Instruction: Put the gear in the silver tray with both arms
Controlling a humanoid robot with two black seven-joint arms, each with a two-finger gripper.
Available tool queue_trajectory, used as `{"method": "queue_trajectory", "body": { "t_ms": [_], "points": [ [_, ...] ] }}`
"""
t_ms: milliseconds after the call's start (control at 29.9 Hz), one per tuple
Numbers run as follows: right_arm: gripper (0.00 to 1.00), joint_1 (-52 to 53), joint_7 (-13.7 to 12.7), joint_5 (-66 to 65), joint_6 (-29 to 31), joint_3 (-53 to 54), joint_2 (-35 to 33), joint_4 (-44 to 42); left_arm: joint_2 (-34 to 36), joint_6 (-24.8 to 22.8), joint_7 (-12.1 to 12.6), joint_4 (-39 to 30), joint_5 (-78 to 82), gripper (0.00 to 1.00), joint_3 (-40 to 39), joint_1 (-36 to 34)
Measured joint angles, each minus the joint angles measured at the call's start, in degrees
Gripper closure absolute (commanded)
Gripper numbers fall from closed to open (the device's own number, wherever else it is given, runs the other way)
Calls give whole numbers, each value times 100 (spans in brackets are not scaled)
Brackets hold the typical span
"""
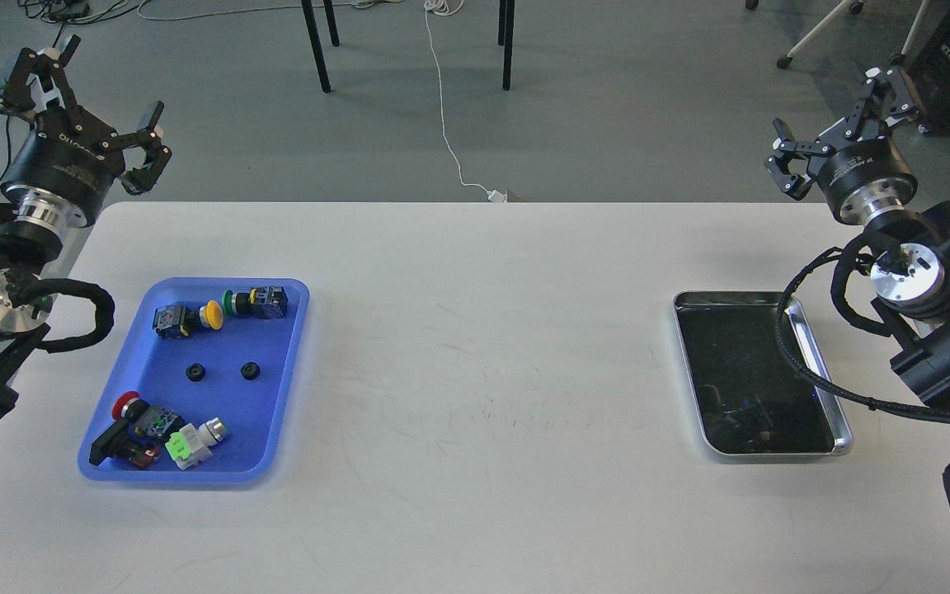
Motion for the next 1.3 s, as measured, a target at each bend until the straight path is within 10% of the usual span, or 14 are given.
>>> {"method": "queue_trajectory", "body": {
  "t_ms": [635, 1304],
  "points": [
    [1, 22, -40, 8, -10, -34, 3, 48, 1093, 261, 317, -1056, 316, 2, 290, -54],
    [1, -331, 67, 60, 25, 334, -19, 181, 2652, 388, 386, -2978, 7397, 7, 944, 19]
  ]
}}
